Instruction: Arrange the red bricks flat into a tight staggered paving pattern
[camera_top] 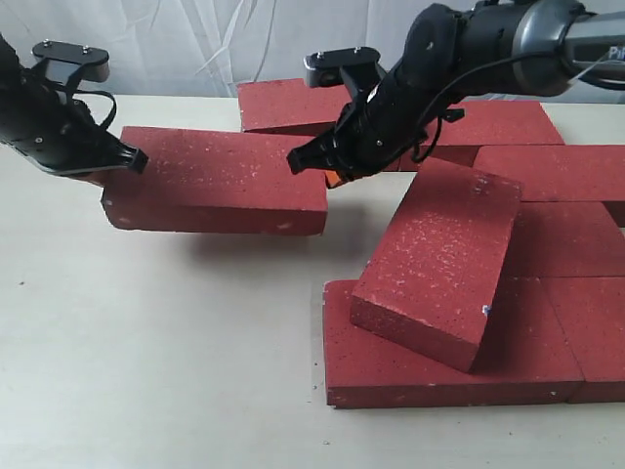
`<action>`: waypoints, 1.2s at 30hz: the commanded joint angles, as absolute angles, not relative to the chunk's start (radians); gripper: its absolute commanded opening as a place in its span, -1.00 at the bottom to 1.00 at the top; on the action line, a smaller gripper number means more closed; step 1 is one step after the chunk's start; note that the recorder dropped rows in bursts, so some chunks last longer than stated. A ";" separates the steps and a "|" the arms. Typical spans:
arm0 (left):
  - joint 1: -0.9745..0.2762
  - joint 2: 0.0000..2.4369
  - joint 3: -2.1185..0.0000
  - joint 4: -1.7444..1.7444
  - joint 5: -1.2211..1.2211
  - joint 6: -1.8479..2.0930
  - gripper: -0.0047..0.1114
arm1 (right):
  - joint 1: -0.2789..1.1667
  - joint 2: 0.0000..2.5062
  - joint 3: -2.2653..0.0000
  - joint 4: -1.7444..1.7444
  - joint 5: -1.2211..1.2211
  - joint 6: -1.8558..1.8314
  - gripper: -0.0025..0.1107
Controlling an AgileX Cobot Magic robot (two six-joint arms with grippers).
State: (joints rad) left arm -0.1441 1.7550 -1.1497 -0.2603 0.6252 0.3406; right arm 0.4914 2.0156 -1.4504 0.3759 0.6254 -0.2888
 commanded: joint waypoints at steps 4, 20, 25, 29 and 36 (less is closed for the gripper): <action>-0.169 1.843 -1.151 -0.434 0.560 0.339 -0.92 | 0.525 2.060 -1.465 0.463 0.516 -0.290 -0.97; -0.140 1.907 -1.151 -0.414 0.402 0.339 -0.25 | 0.496 2.077 -1.465 0.307 0.441 -0.204 -0.97; -0.098 1.907 -1.151 -0.414 0.410 0.339 -0.48 | 0.484 2.079 -1.465 0.107 0.475 -0.077 -0.97; -0.062 1.907 -1.151 -0.414 0.415 0.339 -0.67 | 0.474 2.077 -1.465 -0.063 0.479 0.169 -0.97; -0.051 1.907 -1.151 -0.411 0.438 0.351 -0.76 | 0.502 2.032 -1.465 0.000 0.516 0.090 -0.97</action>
